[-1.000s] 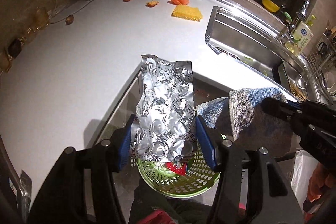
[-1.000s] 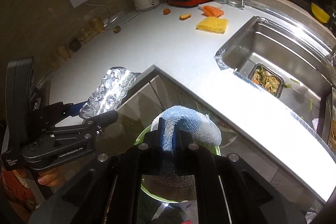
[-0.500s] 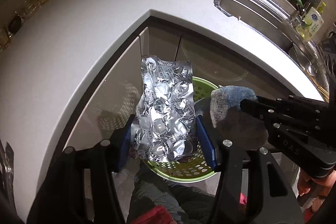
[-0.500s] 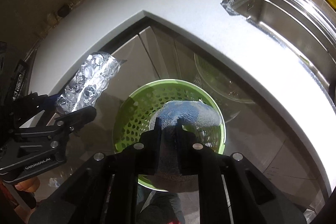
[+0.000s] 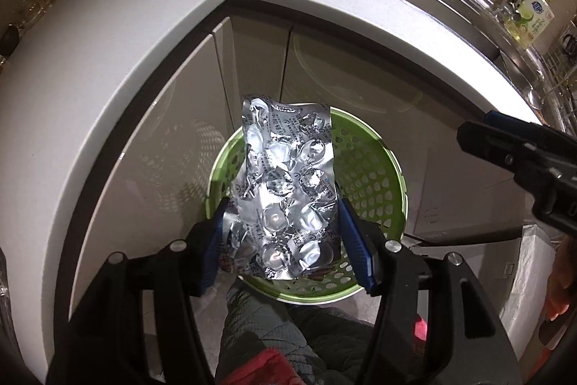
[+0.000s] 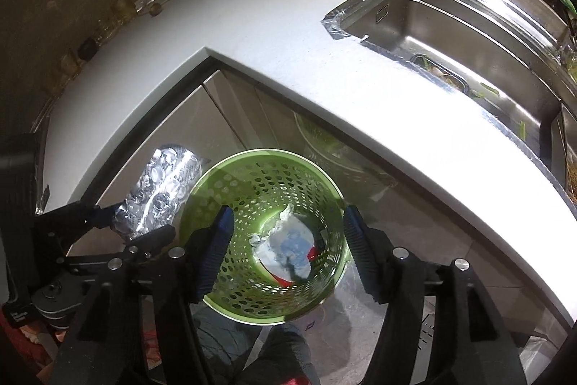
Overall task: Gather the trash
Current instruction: 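Carry blister pack and cloth over the green basket and release both, then move both grippers back over the counter toward the taro and bread slice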
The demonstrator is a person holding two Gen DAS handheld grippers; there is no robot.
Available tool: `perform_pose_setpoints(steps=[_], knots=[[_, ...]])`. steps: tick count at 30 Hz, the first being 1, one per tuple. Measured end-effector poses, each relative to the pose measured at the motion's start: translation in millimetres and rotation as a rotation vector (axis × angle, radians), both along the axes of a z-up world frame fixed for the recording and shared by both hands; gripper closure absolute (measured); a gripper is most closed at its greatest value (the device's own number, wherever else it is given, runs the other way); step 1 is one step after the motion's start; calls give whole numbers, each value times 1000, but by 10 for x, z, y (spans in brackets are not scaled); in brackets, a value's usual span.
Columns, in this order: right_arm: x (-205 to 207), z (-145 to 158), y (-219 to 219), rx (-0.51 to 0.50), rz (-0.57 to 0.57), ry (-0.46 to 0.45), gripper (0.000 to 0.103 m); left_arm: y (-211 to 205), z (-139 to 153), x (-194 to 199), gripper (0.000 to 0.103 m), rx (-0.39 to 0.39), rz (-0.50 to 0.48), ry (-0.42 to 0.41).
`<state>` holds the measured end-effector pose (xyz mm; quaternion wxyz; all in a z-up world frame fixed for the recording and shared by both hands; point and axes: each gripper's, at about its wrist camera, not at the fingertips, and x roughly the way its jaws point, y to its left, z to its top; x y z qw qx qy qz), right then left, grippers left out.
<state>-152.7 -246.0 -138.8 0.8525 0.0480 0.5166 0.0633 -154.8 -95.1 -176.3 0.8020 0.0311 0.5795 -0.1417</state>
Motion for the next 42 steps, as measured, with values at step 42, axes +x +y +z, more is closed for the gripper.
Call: perform_pose_setpoints(steps=[42], knots=[[997, 744, 202, -1, -74, -193, 2, 1004, 921, 1278, 8, 47, 196, -214]])
